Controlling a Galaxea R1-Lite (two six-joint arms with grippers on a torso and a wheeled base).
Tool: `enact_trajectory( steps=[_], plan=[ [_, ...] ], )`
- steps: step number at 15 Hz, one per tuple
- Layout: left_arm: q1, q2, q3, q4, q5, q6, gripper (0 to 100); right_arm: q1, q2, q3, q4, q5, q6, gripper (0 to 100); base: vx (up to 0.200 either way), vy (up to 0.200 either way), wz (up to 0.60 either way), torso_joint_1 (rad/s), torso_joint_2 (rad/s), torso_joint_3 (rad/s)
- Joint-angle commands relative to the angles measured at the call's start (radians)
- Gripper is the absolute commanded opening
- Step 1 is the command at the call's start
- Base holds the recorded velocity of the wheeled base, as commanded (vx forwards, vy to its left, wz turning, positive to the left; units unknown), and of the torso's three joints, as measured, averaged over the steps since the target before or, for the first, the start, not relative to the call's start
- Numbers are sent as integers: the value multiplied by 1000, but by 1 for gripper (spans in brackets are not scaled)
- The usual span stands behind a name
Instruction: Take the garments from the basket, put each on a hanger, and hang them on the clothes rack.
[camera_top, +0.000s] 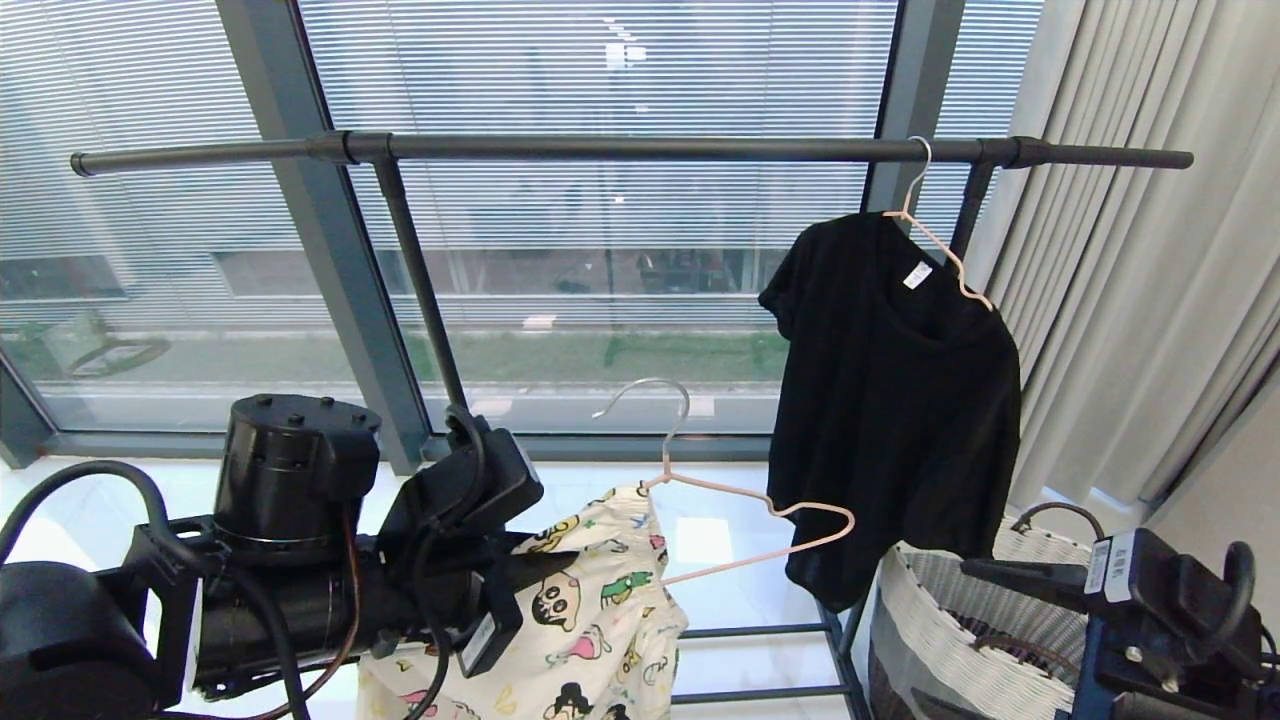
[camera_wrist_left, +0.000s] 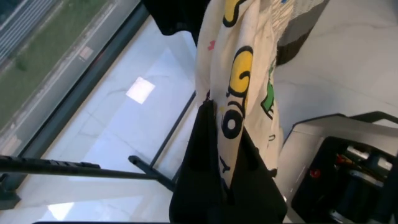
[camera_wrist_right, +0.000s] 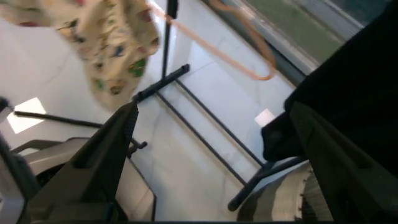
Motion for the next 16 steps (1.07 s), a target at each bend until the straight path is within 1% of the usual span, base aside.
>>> enact_trajectory(
  steps=[1, 3, 4, 5, 7, 8, 10, 11, 14, 15, 16],
  plan=[
    [-2, 42, -16, 0, 9, 0, 0, -1, 56, -14, 2, 4, 7, 100, 0, 0, 0, 0, 0, 0],
    [3, 69, -46, 0, 13, -8, 0, -44, 62, -18, 51, 5, 7, 100, 0, 0, 0, 0, 0, 0],
    [4, 71, -67, 0, 12, -23, 0, -55, 65, -20, 62, 7, 15, 100, 0, 0, 0, 0, 0, 0],
    [4, 71, -89, 0, 10, -25, 0, -58, 79, -23, 62, 13, 48, 100, 0, 0, 0, 0, 0, 0],
    [-5, 69, -133, 0, 6, -28, 0, -42, 126, -51, 51, 33, 153, 100, 0, 0, 0, 0, 0, 0],
    [-14, 56, -136, 0, 9, -28, 0, -36, 157, -58, 10, 34, 223, 100, 0, 0, 0, 0, 0, 0],
    [-14, 19, -136, 0, 10, -29, 0, -16, 235, -63, -130, 34, 367, 100, 0, 0, 0, 0, 0, 0],
    [-14, -7, -131, 0, 10, -29, 0, -15, 297, -75, -199, 34, 410, 100, 0, 0, 0, 0, 0, 0],
    [-16, -52, -119, 0, 9, -29, 0, 14, 511, -115, -429, 34, 449, 100, 0, 0, 0, 0, 0, 0],
    [-17, -55, -119, 0, 9, -29, 0, 19, 542, -127, -458, 34, 456, 100, 0, 0, 0, 0, 0, 0],
    [-23, -69, -118, 0, 9, -29, 0, 34, 630, -184, -529, 31, 478, 100, 0, 0, 0, 0, 0, 0]
  ],
)
